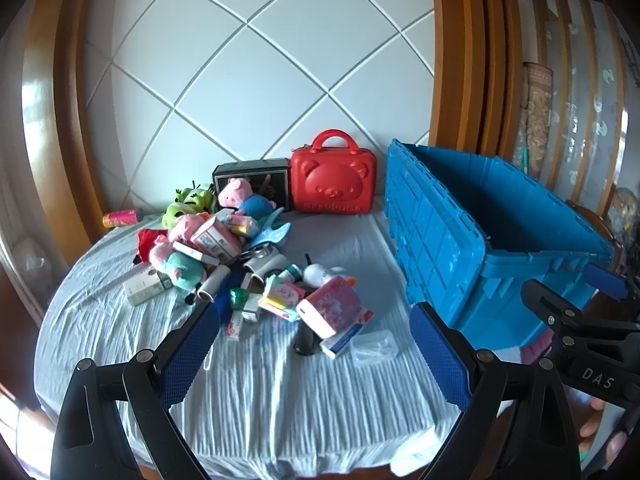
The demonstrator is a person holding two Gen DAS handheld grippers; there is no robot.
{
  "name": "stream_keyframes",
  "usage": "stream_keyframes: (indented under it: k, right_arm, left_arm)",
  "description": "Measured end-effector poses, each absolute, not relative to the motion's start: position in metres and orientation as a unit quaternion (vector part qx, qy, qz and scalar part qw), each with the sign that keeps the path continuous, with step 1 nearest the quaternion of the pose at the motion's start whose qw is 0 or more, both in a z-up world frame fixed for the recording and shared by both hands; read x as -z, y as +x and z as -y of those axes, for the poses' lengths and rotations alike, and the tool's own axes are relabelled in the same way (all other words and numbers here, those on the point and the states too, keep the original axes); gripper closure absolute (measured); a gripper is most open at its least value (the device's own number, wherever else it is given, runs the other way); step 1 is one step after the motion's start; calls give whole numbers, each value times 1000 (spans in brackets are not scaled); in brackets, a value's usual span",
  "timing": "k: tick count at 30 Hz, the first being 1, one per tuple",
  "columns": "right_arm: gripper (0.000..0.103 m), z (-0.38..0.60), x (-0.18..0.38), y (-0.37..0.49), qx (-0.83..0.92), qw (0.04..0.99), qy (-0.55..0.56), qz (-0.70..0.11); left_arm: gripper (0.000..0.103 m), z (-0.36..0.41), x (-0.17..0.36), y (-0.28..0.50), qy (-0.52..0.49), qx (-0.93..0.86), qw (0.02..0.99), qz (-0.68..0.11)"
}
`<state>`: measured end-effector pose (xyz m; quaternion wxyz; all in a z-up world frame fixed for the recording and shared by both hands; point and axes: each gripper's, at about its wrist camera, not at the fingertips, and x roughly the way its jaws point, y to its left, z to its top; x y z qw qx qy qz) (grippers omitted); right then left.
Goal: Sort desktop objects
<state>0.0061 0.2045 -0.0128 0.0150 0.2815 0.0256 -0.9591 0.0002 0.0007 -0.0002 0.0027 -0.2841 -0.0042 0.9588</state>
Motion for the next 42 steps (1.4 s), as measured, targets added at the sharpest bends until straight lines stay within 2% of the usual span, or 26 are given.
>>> stream_keyframes:
  k: [42]
  right_arm:
    - [0,-190,15,5,958,17,285,-37]
  left_arm:
    - [6,8,7,-1,-289,-957,2,2]
